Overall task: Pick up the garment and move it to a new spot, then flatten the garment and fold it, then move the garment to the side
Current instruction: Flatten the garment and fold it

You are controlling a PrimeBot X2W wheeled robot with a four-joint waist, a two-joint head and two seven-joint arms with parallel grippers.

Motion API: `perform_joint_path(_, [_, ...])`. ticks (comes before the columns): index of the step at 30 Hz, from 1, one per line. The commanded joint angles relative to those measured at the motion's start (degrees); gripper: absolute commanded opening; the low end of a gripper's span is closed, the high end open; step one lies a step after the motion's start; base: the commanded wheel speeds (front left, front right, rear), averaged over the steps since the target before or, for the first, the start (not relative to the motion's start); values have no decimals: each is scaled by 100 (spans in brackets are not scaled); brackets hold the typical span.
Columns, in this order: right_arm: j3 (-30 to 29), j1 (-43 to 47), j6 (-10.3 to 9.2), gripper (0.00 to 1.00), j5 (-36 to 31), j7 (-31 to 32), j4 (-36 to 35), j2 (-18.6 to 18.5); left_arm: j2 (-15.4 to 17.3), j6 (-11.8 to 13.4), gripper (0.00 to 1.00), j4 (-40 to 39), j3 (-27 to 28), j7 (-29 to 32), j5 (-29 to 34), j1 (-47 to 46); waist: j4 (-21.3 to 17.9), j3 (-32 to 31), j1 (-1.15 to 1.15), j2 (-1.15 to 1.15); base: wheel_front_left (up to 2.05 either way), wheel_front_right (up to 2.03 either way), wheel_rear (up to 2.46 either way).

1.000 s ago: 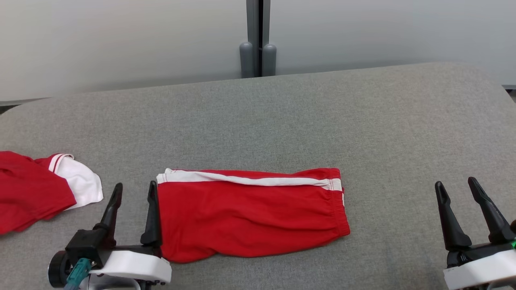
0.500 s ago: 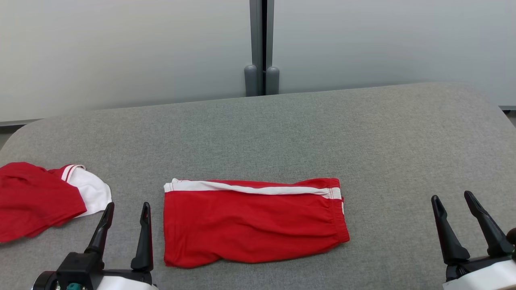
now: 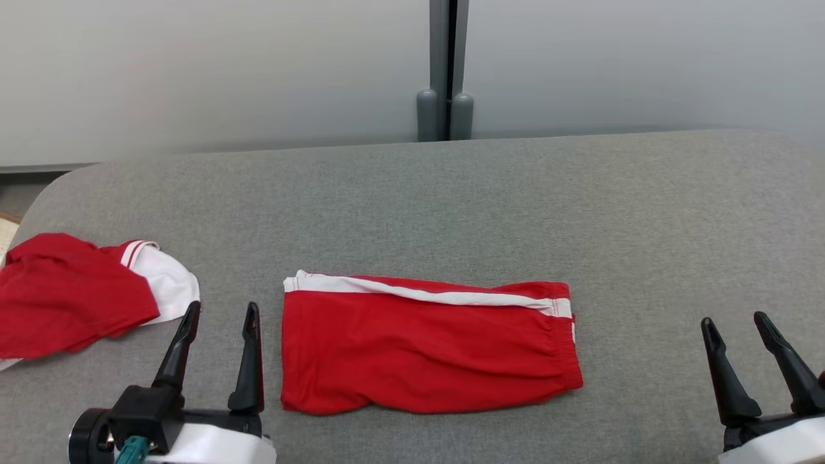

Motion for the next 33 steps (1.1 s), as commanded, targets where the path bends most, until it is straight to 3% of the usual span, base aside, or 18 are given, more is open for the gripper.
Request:
perform_joint_path(1, [51, -126, -2, 100, 56, -61, 96, -24, -45, 13, 100, -11, -23, -25, 9, -159, 246, 194, 0, 0, 0, 0, 0])
perform_joint_path(8, [567, -632, -2, 100, 161, -266, 942, -78, -319, -121, 100, 159, -302, -222, 139, -818, 989, 731, 0, 0, 0, 0, 0])
perform_joint_path(13, [885, -1069, -2, 100, 295, -433, 1808, -3, -502, -183, 100, 396, -407, -371, 211, -1156, 1312, 1005, 0, 0, 0, 0, 0])
perform_joint_path(19, [793, -1281, -2, 100, 319, -501, 2771, 150, -637, -254, 100, 606, -459, -445, 274, -1316, 1453, 1095, 0, 0, 0, 0, 0])
perform_joint_path(27, [927, -1296, -2, 100, 554, -366, 3133, 257, -658, -321, 100, 763, -392, -472, 334, -1411, 1411, 1125, 0, 0, 0, 0, 0])
perform_joint_path(28, [968, -1308, -2, 61, 563, -333, 3142, 245, -661, -324, 100, 773, -379, -473, 346, -1421, 1393, 1125, 0, 0, 0, 0, 0])
perform_joint_path(29, [996, -1305, -2, 39, 601, -285, 3163, 230, -664, -341, 100, 776, -368, -474, 366, -1434, 1370, 1128, 0, 0, 0, 0, 0])
perform_joint_path(30, [1031, -1305, -2, 0, 624, -253, 3154, 220, -664, -353, 100, 783, -355, -475, 387, -1433, 1342, 1125, 0, 0, 0, 0, 0])
perform_joint_path(33, [1097, -1345, -5, 0, 651, -214, 3056, 120, -668, -364, 100, 798, -302, -475, 401, -1399, 1214, 1095, 0, 0, 0, 0, 0])
